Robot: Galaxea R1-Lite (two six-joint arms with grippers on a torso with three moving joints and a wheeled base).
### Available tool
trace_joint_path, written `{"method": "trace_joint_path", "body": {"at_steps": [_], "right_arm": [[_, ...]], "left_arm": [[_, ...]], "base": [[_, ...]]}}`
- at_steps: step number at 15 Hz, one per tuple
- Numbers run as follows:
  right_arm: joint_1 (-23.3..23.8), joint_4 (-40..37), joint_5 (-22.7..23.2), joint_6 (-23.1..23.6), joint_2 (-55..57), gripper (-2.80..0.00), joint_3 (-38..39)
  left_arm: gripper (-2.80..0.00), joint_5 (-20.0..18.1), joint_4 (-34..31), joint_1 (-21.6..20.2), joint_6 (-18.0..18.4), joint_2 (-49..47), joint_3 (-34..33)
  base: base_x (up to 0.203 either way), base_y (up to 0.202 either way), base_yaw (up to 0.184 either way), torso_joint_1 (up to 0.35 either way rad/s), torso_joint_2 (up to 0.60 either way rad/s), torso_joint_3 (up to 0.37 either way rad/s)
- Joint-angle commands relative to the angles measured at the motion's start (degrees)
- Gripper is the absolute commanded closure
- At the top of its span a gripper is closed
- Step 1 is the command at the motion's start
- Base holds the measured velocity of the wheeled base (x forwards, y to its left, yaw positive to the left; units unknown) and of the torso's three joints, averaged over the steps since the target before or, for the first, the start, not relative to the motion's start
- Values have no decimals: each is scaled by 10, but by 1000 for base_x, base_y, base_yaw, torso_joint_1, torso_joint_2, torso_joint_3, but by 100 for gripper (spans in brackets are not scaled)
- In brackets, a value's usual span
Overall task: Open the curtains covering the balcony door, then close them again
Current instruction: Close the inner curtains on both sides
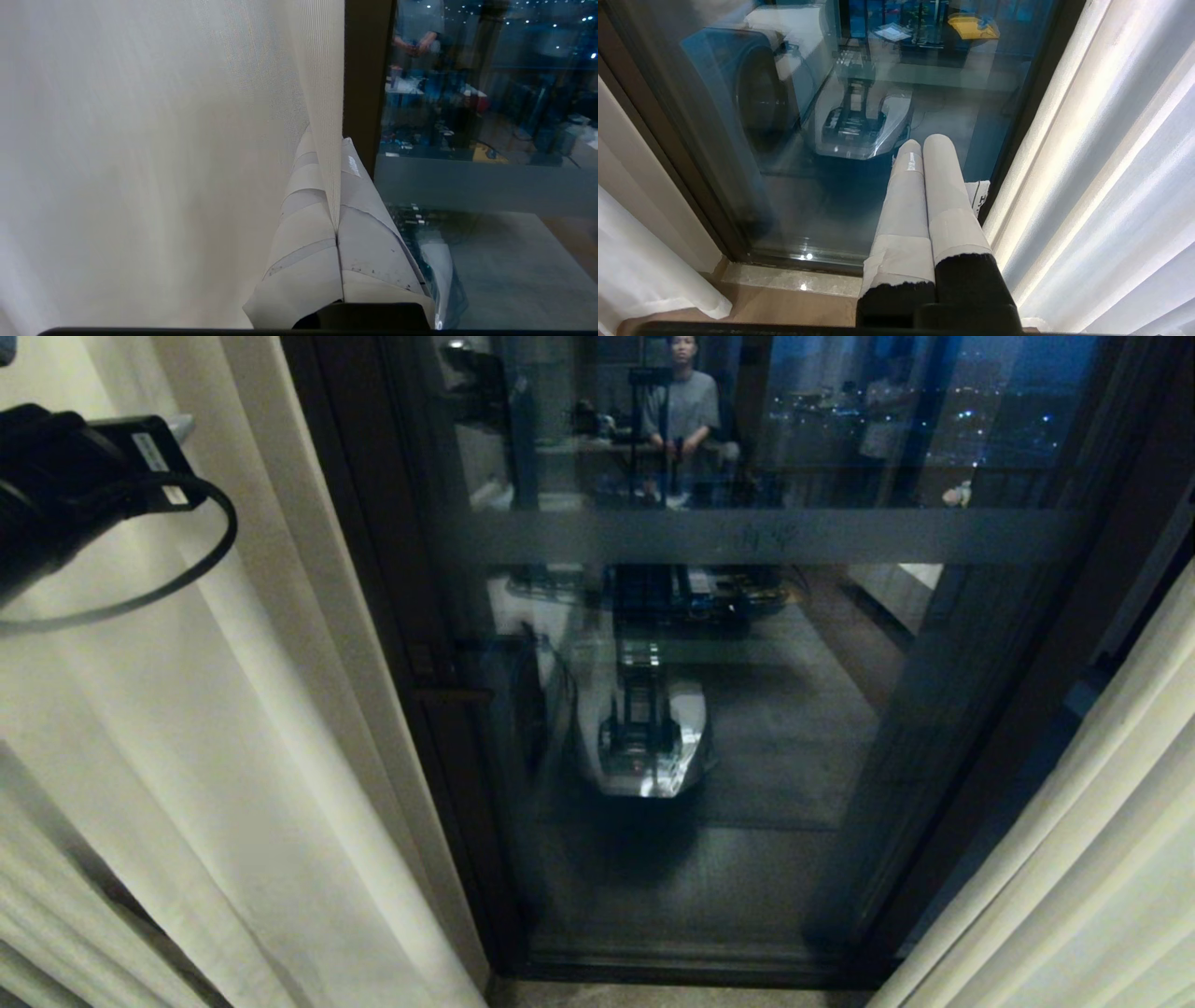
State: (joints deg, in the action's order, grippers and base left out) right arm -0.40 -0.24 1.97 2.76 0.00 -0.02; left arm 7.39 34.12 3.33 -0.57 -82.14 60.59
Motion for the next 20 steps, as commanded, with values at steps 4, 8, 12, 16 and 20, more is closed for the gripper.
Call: {"method": "trace_joint_path", "body": {"at_steps": [4, 8, 12, 16, 20], "right_arm": [[0, 0, 0, 1, 0, 0, 0], [0, 0, 0, 1, 1, 0, -1], [0, 0, 0, 1, 1, 0, 0], [0, 0, 0, 1, 1, 0, 0], [0, 0, 0, 1, 1, 0, 0]], "left_arm": [[0, 1, 2, 11, 0, 0, 0], [0, 0, 2, 21, 0, 0, -2], [0, 0, 2, 30, -7, 0, -5], [0, 0, 2, 33, -7, 1, -5], [0, 0, 2, 38, -7, 2, -9]], "base": [[0, 0, 0, 0, 0, 0], [0, 0, 0, 0, 0, 0], [-1, -55, 1, 1, 0, 0], [0, -190, 0, 2, 3, 2], [0, -191, 1, 3, 2, 4]]}}
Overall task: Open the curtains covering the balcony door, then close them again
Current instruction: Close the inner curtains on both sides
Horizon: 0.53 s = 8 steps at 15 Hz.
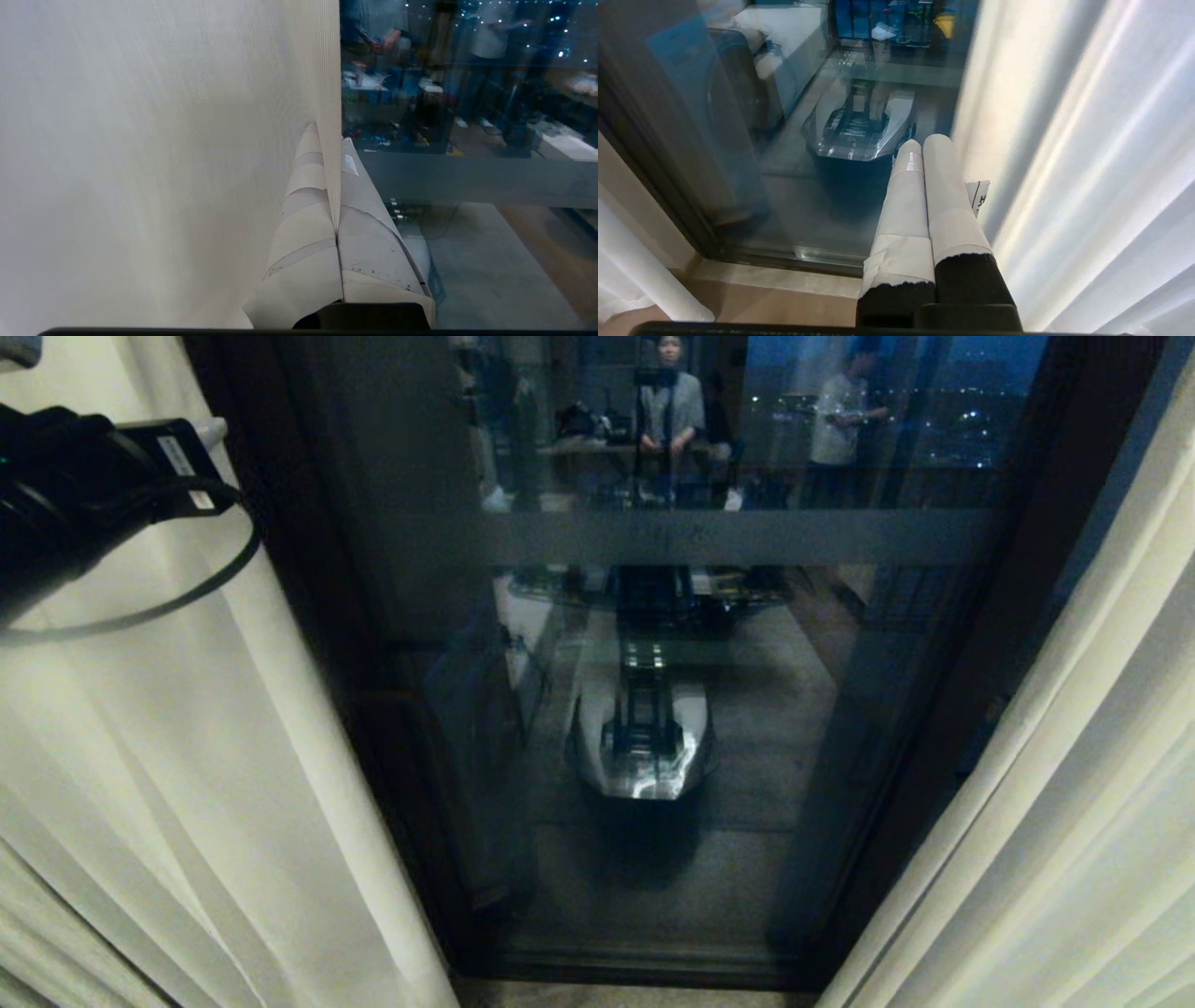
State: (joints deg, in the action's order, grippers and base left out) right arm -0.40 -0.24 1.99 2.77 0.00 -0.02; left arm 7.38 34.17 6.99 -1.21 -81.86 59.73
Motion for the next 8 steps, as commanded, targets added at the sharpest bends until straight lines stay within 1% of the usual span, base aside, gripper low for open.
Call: {"method": "trace_joint_path", "body": {"at_steps": [1, 8], "right_arm": [[0, 0, 0, 0, 0, 0, 0], [0, 0, 0, 0, 1, 0, 0]], "left_arm": [[0, 1, 2, 4, 0, 1, -3], [0, 2, 2, 22, 1, 6, -16]], "base": [[0, -191, 1, 12, -2, -2], [0, -190, 2, 1, 3, 2]]}}
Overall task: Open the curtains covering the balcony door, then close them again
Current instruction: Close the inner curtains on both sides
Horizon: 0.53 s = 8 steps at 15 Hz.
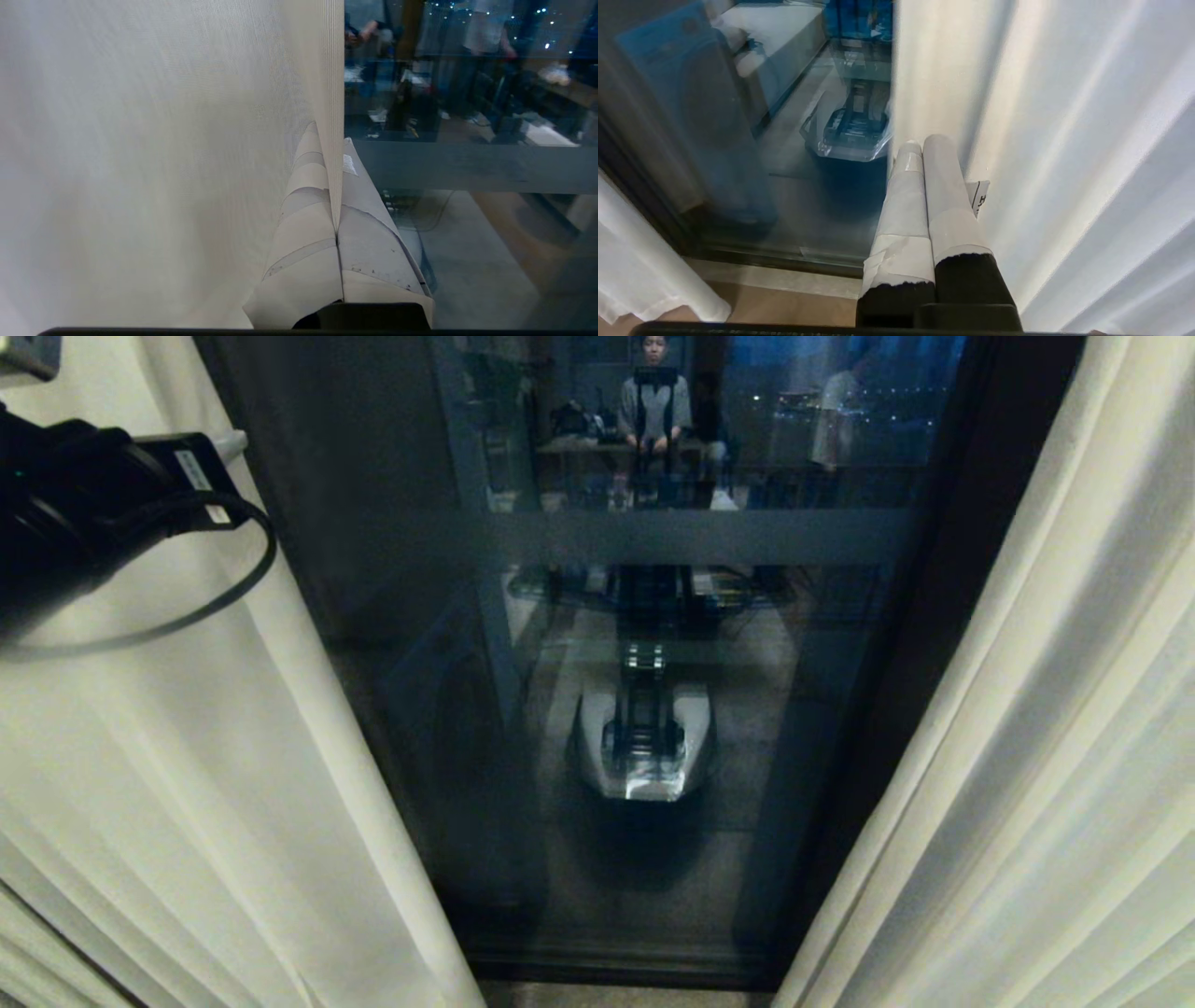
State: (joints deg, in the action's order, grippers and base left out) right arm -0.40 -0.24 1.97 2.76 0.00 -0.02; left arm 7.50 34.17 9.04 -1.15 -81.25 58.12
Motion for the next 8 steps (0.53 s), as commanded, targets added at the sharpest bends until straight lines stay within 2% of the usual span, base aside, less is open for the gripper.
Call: {"method": "trace_joint_path", "body": {"at_steps": [1, 8], "right_arm": [[0, 0, 0, 1, 1, 0, 0], [0, 0, 0, 1, 0, 0, -1]], "left_arm": [[0, 1, 2, 3, 0, 0, -1], [0, 3, 2, 12, 0, 0, -6]], "base": [[0, -187, 2, -1, 1, 4], [0, -189, 2, 3, 2, 3]]}}
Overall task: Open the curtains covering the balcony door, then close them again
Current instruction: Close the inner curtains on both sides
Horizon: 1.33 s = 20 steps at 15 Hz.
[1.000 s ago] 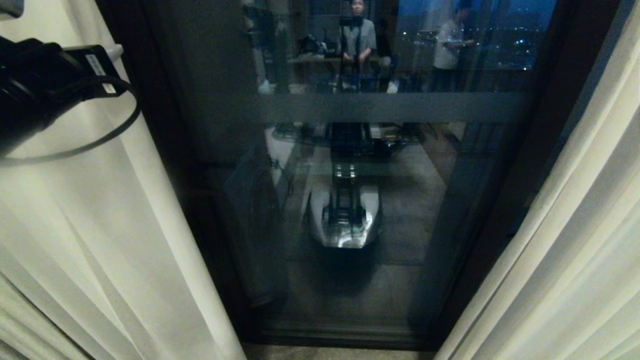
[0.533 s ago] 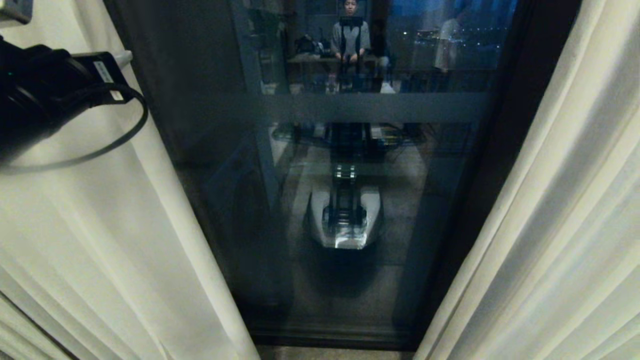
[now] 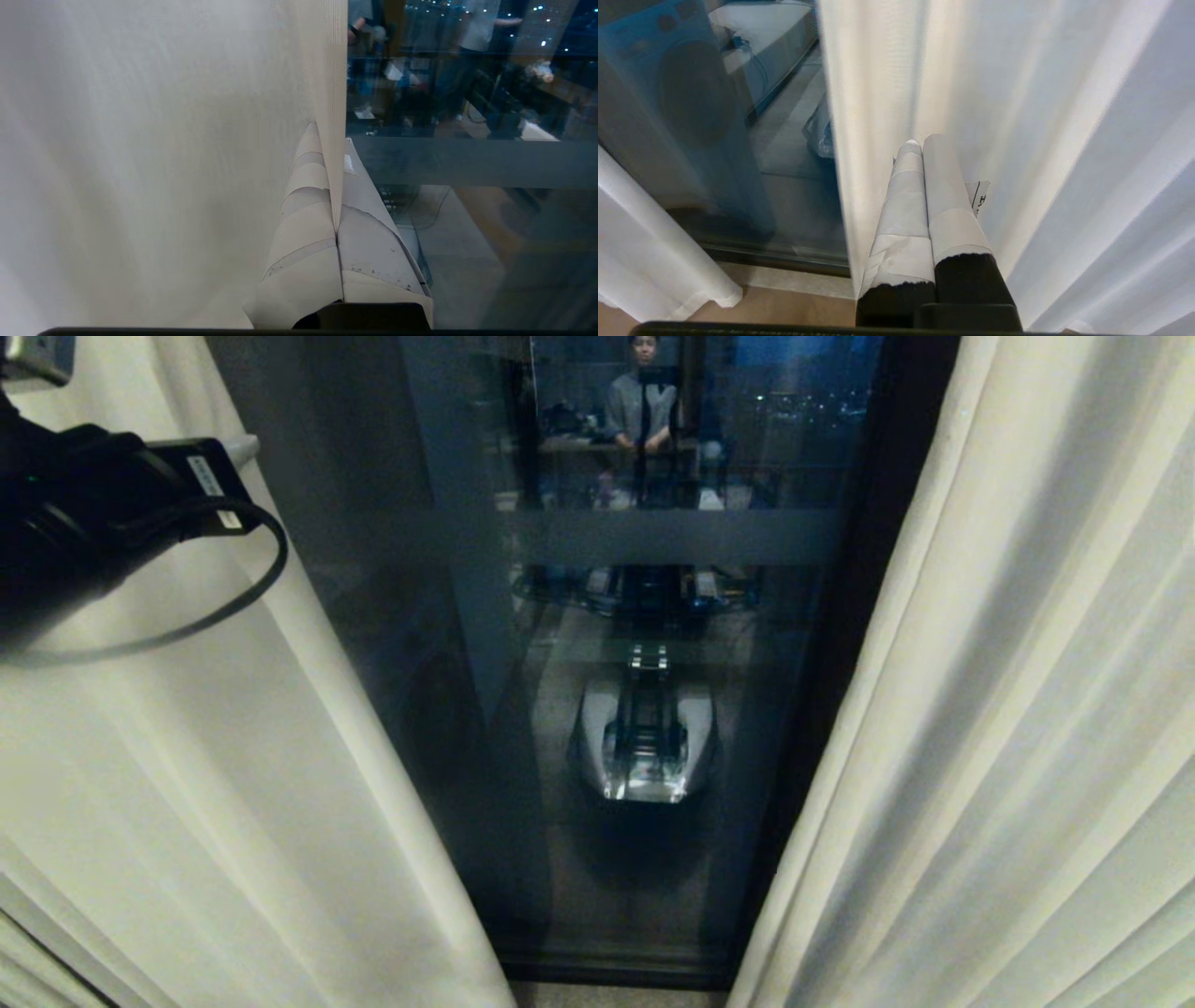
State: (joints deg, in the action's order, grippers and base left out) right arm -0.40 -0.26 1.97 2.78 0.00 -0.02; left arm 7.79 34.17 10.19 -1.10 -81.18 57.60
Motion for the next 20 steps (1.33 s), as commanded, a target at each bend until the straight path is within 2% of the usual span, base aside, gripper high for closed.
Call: {"method": "trace_joint_path", "body": {"at_steps": [1, 20], "right_arm": [[0, 0, 0, 0, 0, 0, 0], [0, 0, 0, 0, 0, 0, 0]], "left_arm": [[0, 0, 3, 1, 0, -1, -1], [0, 1, 3, 7, 0, 0, -7]], "base": [[0, -183, 3, 6, -7, 2], [0, -188, 3, 1, 3, 2]]}}
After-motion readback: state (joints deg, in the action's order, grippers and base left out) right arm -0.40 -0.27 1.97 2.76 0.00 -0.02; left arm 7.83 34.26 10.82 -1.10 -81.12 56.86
